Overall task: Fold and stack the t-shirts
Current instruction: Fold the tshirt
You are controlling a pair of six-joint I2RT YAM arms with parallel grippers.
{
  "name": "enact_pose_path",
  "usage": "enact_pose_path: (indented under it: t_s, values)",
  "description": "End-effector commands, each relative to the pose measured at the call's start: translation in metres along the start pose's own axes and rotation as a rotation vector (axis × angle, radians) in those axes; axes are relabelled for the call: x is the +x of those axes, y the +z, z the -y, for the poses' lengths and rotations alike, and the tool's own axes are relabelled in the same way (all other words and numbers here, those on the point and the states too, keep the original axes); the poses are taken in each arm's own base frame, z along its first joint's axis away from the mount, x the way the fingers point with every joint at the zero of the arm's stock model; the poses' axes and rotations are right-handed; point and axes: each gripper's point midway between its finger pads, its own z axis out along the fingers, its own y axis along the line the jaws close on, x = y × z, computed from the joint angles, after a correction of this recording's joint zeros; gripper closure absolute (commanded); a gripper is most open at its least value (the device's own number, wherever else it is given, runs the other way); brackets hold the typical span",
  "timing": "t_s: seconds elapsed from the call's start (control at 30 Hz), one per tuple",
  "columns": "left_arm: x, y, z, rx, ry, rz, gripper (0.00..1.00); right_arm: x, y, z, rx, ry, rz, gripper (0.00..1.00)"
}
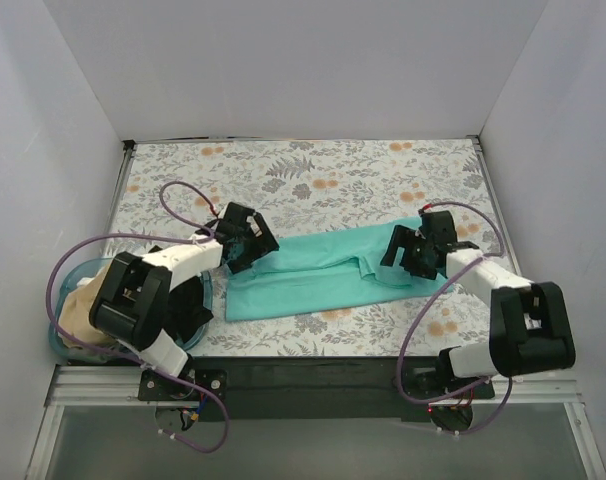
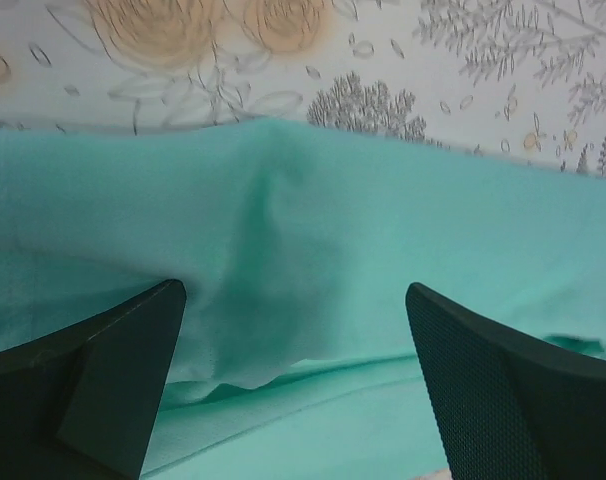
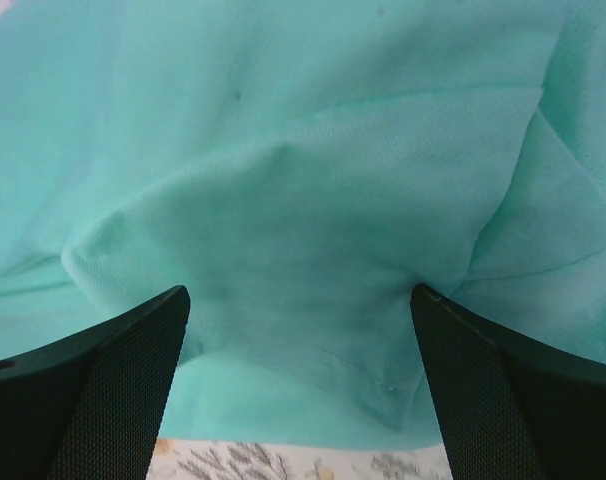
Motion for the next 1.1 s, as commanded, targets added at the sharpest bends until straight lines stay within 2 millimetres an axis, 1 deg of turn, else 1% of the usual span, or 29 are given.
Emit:
enact_pose_path:
  t_s: [0.0, 0.03, 0.07, 0.1, 0.13, 0.17, 0.2, 0.23, 0.27, 0.3, 0.33, 0.37, 0.4, 0.43, 0.47, 0.5, 0.53, 0.57, 0.6, 0.7, 0.73, 0.77, 0.83, 0.87, 0.9, 0.97, 1.0, 1.03, 1.07]
  values:
    - [0.057, -0.011, -0.015, -0.045, -0.003, -0.11, 0.07, -0.005, 0.033, 0.004, 0.012, -0.027, -0.079, 0.02]
    - [0.064, -0.014, -0.017, -0.053, -0.02, -0.1, 0.07, -0.029, 0.037, -0.007, -0.017, -0.052, -0.051, 0.02]
    - [0.074, -0.015, -0.033, -0.096, -0.016, -0.085, 0.07, -0.034, 0.044, -0.016, -0.06, -0.067, -0.064, 0.02]
    - [0.086, -0.022, -0.031, -0.085, -0.003, -0.093, 0.07, -0.036, 0.062, -0.019, -0.076, -0.069, -0.096, 0.02]
    - [0.096, -0.025, -0.034, -0.087, -0.005, -0.102, 0.07, -0.061, 0.069, -0.035, -0.117, -0.086, -0.065, 0.02]
    - [0.111, -0.026, -0.044, -0.112, -0.048, -0.12, 0.07, -0.069, 0.075, -0.049, -0.185, -0.112, -0.079, 0.02]
    - [0.129, -0.031, -0.04, -0.101, -0.025, -0.142, 0.07, -0.063, 0.097, -0.049, -0.206, -0.11, -0.139, 0.02]
    - [0.137, -0.035, -0.036, -0.088, -0.032, -0.144, 0.07, -0.068, 0.105, -0.057, -0.239, -0.115, -0.15, 0.02]
    - [0.145, -0.038, -0.032, -0.083, -0.059, -0.14, 0.07, -0.101, 0.108, -0.083, -0.323, -0.163, -0.104, 0.02]
    - [0.162, -0.045, -0.02, -0.051, -0.027, -0.154, 0.07, -0.097, 0.129, -0.08, -0.32, -0.16, -0.142, 0.02]
    - [0.169, -0.048, -0.013, -0.037, -0.018, -0.153, 0.07, -0.104, 0.137, -0.085, -0.302, -0.172, -0.151, 0.02]
    - [0.182, -0.055, 0.004, -0.003, -0.015, -0.161, 0.07, -0.138, 0.14, -0.104, -0.327, -0.222, -0.088, 0.02]
    - [0.185, -0.057, 0.012, 0.008, -0.016, -0.147, 0.07, -0.135, 0.16, -0.108, -0.329, -0.234, -0.112, 0.02]
    - [0.189, -0.055, 0.014, -0.003, -0.023, -0.133, 0.07, -0.14, 0.166, -0.115, -0.34, -0.238, -0.115, 0.02]
    - [0.192, -0.057, 0.021, 0.005, -0.047, -0.117, 0.07, -0.172, 0.164, -0.139, -0.384, -0.27, -0.047, 0.02]
    - [0.197, -0.061, 0.033, 0.032, -0.061, -0.084, 0.07, -0.166, 0.183, -0.14, -0.393, -0.272, -0.072, 0.02]
    - [0.2, -0.06, 0.037, 0.033, -0.056, -0.069, 0.06, -0.166, 0.188, -0.151, -0.412, -0.279, -0.079, 0.02]
    - [0.203, -0.062, 0.04, 0.036, -0.042, -0.061, 0.05, -0.164, 0.203, -0.154, -0.422, -0.278, -0.088, 0.02]
    - [0.199, -0.064, 0.053, 0.053, -0.05, -0.045, 0.04, -0.181, 0.2, -0.174, -0.454, -0.292, -0.044, 0.02]
    - [0.189, -0.068, 0.059, 0.035, -0.034, 0.0, 0.02, -0.191, 0.205, -0.184, -0.473, -0.282, -0.021, 0.02]
    - [0.185, -0.073, 0.068, 0.051, -0.034, 0.01, 0.02, -0.202, 0.2, -0.19, -0.477, -0.286, 0.008, 0.02]
    - [0.185, -0.076, 0.074, 0.071, -0.031, 0.008, 0.02, -0.208, 0.196, -0.192, -0.479, -0.293, 0.025, 0.02]
    - [0.183, -0.082, 0.084, 0.103, -0.016, 0.014, 0.02, -0.224, 0.178, -0.207, -0.517, -0.322, 0.067, 0.02]
    - [0.182, -0.087, 0.093, 0.126, -0.002, 0.016, 0.02, -0.227, 0.169, -0.212, -0.535, -0.334, 0.077, 0.02]
    - [0.18, -0.09, 0.097, 0.138, 0.008, 0.02, 0.02, -0.236, 0.147, -0.225, -0.557, -0.36, 0.108, 0.02]
    - [0.178, -0.096, 0.105, 0.163, 0.031, 0.019, 0.02, -0.238, 0.129, -0.231, -0.546, -0.41, 0.133, 0.02]
    - [0.177, -0.099, 0.108, 0.172, 0.038, 0.021, 0.02, -0.247, 0.099, -0.245, -0.557, -0.443, 0.177, 0.02]
    - [0.174, -0.104, 0.111, 0.187, 0.041, 0.023, 0.02, -0.248, 0.089, -0.243, -0.53, -0.449, 0.188, 0.02]
    - [0.173, -0.107, 0.109, 0.189, 0.058, 0.024, 0.02, -0.244, 0.082, -0.242, -0.517, -0.465, 0.188, 0.02]
